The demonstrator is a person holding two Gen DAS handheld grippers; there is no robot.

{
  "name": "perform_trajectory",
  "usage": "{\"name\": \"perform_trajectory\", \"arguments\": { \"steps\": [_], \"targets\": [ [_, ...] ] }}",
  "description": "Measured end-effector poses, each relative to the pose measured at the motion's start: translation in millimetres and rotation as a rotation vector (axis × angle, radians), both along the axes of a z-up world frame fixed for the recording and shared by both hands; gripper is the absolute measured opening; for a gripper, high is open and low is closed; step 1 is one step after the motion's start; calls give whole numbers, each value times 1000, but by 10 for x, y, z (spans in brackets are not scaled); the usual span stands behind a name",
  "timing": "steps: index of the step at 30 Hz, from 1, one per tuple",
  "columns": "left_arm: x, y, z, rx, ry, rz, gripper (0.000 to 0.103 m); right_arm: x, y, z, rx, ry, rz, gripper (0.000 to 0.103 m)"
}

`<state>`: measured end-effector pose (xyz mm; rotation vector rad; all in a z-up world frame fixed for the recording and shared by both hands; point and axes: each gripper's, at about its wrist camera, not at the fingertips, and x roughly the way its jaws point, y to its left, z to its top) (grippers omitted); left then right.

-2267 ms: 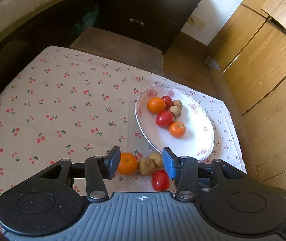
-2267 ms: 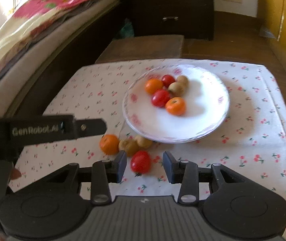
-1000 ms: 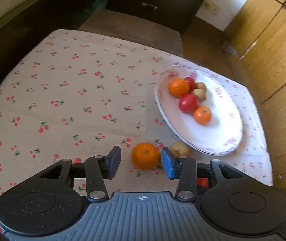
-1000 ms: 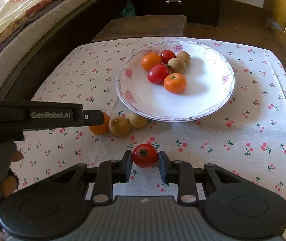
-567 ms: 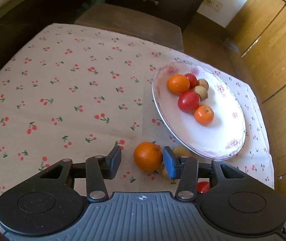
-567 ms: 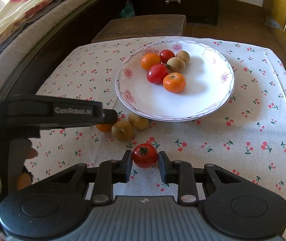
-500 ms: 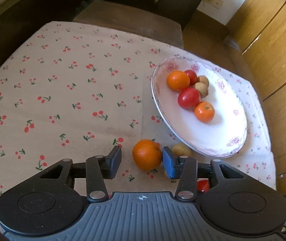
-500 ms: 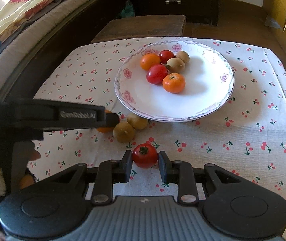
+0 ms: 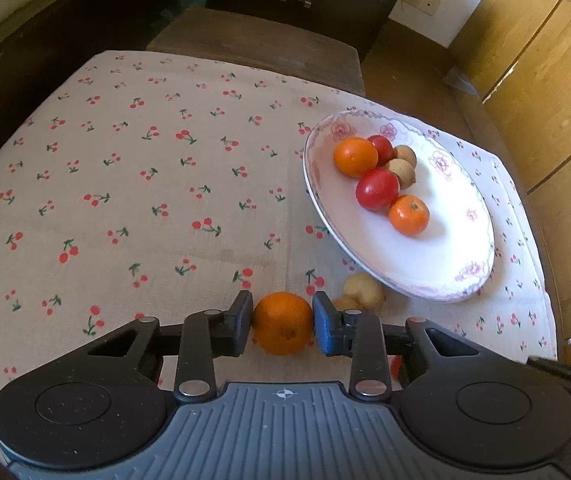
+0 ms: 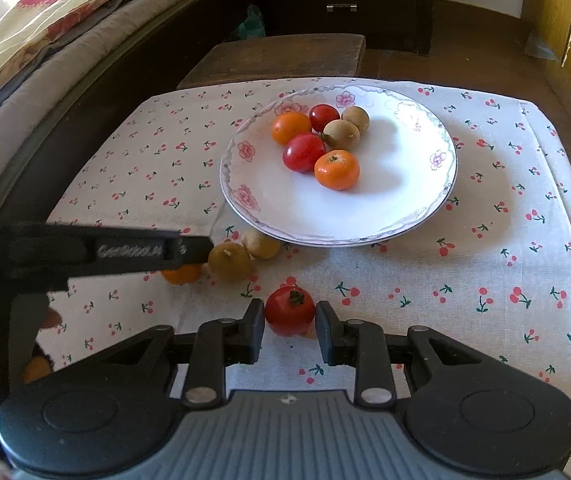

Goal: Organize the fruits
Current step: 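Grasp an orange tangerine with the left gripper while the right holds the tomato, then carry the tangerine and red tomato toward the bowl with both grippers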

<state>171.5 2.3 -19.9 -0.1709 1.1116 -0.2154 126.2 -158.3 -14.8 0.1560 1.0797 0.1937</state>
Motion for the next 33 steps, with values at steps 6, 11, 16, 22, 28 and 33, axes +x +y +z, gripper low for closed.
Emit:
{"name": "perform_trajectory", "arguments": {
  "steps": [6,11,16,22,28,33],
  "targets": [
    [-139,49,31,33,2,-31,40,-76,-9,37,1,2,-3,30],
    [-255,57,56,25,5,-40,40,-160,-18,89,11,-8,-4,30],
    [-350,62,99,10,4,-50,40,-221,-31,98,19,0,-2,30],
    [-368,58,49,0,23,-49,40,-207,-73,39,5,9,-17,30],
    [-351,12,47,-11,21,-66,48,-127,-11,-23,12,23,2,31],
    [-326,22,9,-10,34,-55,53,-102,22,-75,1,34,2,31]
  ]
}}
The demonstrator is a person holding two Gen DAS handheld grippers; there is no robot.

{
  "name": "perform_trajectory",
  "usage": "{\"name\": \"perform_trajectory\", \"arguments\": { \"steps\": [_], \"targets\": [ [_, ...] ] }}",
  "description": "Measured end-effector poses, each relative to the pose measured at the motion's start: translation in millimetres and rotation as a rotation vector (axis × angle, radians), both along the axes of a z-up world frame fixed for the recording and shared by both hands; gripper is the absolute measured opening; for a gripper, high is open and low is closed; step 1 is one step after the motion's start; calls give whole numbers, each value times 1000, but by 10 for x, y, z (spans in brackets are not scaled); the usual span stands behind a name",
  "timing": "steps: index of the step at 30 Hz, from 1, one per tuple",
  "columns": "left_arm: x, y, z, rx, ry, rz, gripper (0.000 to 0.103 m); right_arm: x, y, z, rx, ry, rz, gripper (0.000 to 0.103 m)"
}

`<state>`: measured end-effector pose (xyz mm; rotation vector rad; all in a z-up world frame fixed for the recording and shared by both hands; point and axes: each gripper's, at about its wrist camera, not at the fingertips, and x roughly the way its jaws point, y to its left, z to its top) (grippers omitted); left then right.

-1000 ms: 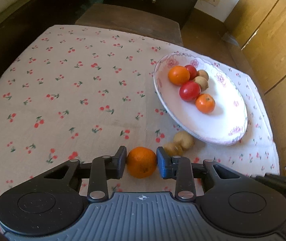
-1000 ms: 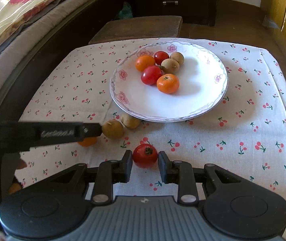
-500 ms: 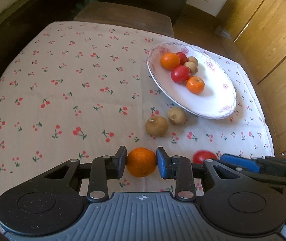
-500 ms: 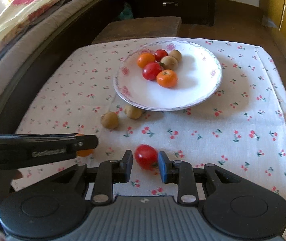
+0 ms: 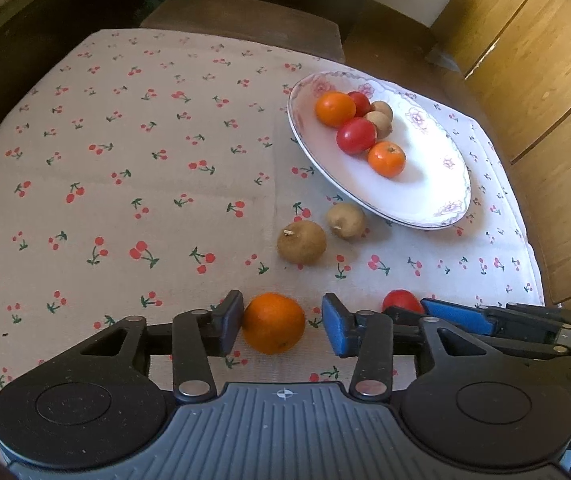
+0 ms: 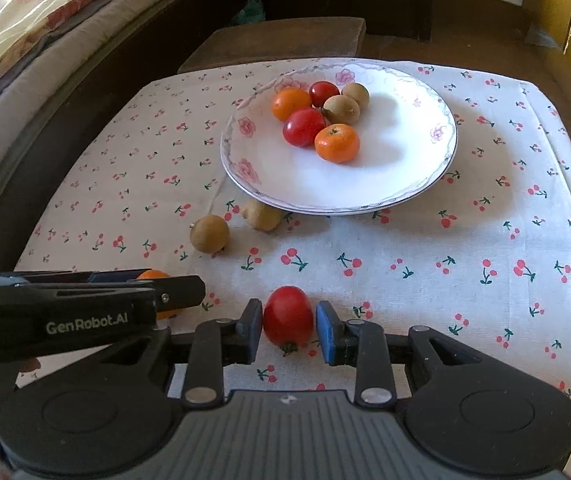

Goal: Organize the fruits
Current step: 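Carry the tangerine and red tomato toward the bowl with both grippers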

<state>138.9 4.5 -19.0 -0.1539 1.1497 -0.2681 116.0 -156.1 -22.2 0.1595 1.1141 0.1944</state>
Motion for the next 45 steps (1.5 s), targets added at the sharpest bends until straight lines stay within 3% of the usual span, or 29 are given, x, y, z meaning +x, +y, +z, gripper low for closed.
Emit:
{"name": "perform_trajectory", "arguments": {
  "steps": [9,13,25,45],
  "targets": [
    [-58,-17,12,30,-9,-18,55,-6,-3,-5,-19,-1,0,30],
    [-66,2,11,49,-12,-15,41,-15,10,12,-13,-7,2,29],
    [-143,-43,82,33,-23,-36,40,-106,-41,107,-3,-20,-1,29],
    [92,-240,420,-80,-95,-27,40,-21,-259,422,51,-103,-69,29]
  ]
}}
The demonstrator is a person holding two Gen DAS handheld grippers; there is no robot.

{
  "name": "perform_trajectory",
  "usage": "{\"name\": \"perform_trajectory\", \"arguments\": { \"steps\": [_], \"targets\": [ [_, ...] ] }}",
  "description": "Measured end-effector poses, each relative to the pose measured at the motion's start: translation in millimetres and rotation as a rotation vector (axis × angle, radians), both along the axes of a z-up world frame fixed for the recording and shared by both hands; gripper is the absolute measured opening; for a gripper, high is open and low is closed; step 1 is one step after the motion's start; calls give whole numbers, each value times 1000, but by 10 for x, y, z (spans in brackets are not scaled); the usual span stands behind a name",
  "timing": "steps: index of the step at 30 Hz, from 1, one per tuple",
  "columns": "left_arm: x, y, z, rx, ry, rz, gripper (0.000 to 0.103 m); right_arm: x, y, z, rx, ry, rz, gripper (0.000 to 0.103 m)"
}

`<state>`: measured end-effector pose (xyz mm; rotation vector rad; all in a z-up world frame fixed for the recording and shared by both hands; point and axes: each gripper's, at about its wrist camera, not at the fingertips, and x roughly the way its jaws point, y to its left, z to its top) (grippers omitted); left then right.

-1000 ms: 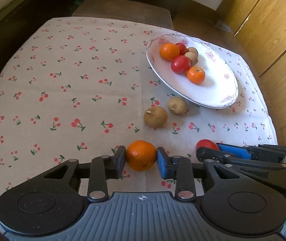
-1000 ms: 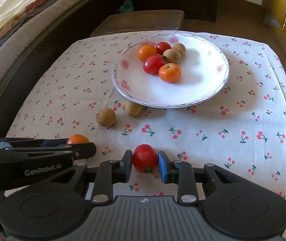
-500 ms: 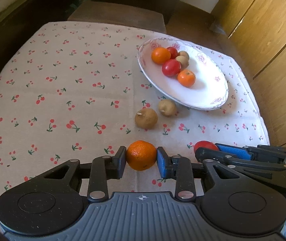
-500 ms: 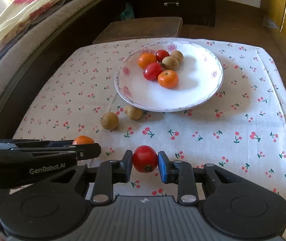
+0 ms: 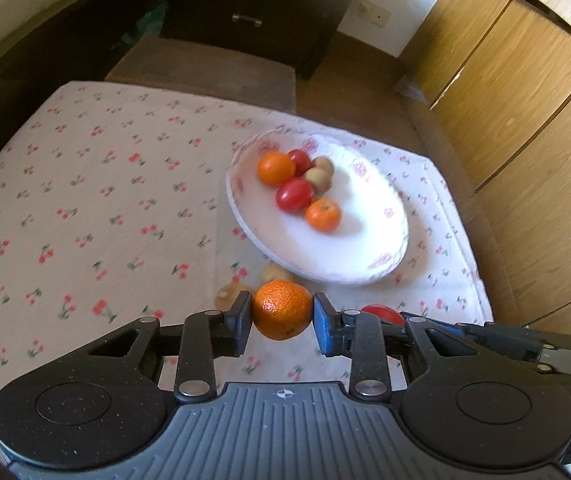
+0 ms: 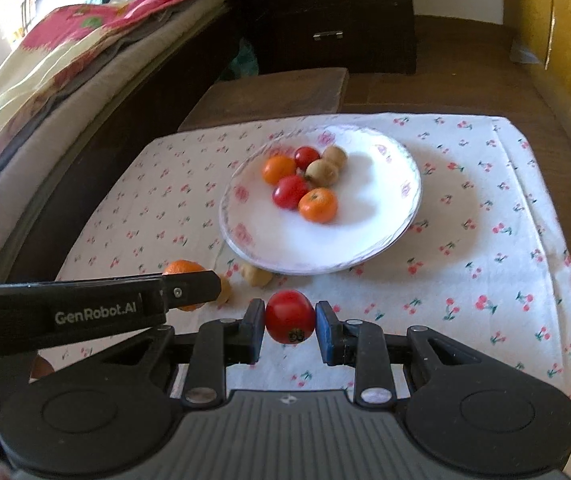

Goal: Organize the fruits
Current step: 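Carry the tangerine and red tomato toward the bowl with both grippers, then lower both fruits into the bowl and open both grippers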

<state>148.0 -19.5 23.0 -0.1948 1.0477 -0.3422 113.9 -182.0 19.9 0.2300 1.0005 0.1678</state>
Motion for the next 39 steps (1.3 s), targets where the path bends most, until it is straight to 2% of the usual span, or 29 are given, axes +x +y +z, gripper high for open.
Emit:
{"name": "perform_trajectory", "arguments": {
  "steps": [5,20,39],
  "targets": [
    [130,-121,59,3,-26,-11,39,128,-103,22,11,-11,-27,29],
    [514,-202,-97,-14,-2,31,40,528,-198,-122,-8,-12,-53,29],
    [536,-150,-79,-21,-12,60,43,570,-222,-91,-10,-43,-90,30]
  ]
}}
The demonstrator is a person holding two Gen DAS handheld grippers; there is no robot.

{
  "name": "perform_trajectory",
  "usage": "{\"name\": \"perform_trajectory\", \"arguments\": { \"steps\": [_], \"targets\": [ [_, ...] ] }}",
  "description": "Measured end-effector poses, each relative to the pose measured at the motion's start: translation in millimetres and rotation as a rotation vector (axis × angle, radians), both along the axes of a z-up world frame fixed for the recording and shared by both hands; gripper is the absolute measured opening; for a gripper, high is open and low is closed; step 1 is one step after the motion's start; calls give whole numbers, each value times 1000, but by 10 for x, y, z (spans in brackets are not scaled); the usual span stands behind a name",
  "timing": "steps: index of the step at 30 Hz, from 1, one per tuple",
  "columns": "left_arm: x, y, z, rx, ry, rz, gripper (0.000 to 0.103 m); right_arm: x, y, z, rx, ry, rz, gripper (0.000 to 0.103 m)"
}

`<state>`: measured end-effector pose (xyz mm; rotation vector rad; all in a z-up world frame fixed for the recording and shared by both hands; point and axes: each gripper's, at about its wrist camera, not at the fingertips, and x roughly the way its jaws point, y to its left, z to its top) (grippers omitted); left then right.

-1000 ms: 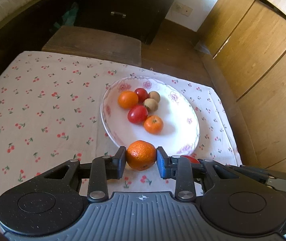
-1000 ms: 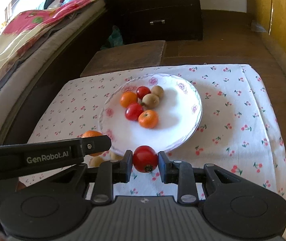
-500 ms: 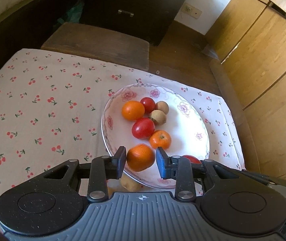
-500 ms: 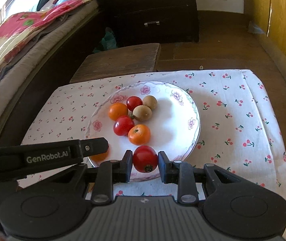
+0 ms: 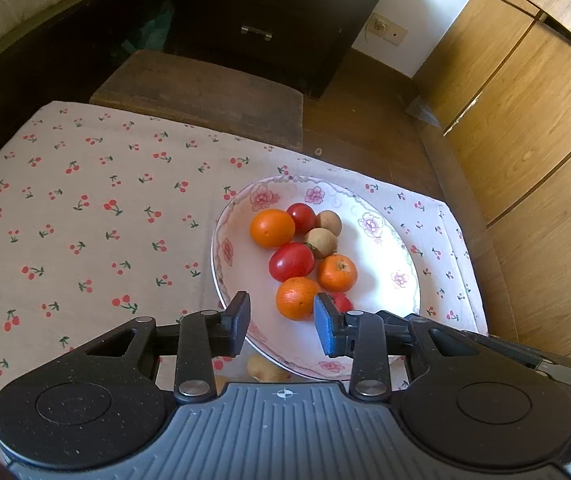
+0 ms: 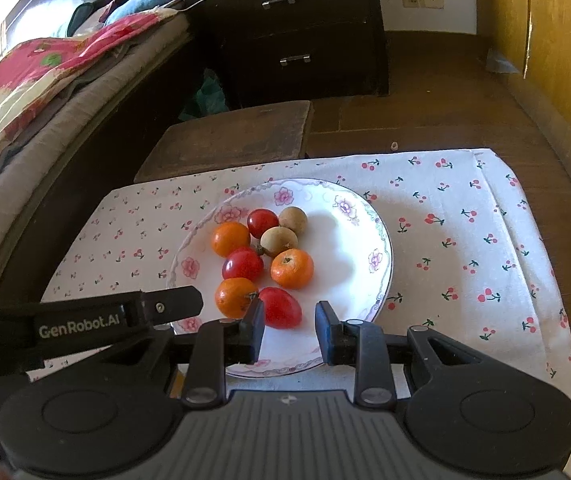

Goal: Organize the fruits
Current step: 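Lower both fruits into the bowl and open both grippers, then withdraw both tools from the bowl toward the remaining tan fruits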

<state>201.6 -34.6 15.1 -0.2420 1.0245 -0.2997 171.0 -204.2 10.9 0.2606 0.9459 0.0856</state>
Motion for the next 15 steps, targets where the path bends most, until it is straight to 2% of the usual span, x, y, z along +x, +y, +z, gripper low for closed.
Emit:
{"name": "perform_trajectory", "arguments": {
  "steps": [15],
  "targets": [
    [-78,-18,72,57,-43,-13,43,-28,38,13,-11,-4,3,30]
  ]
}}
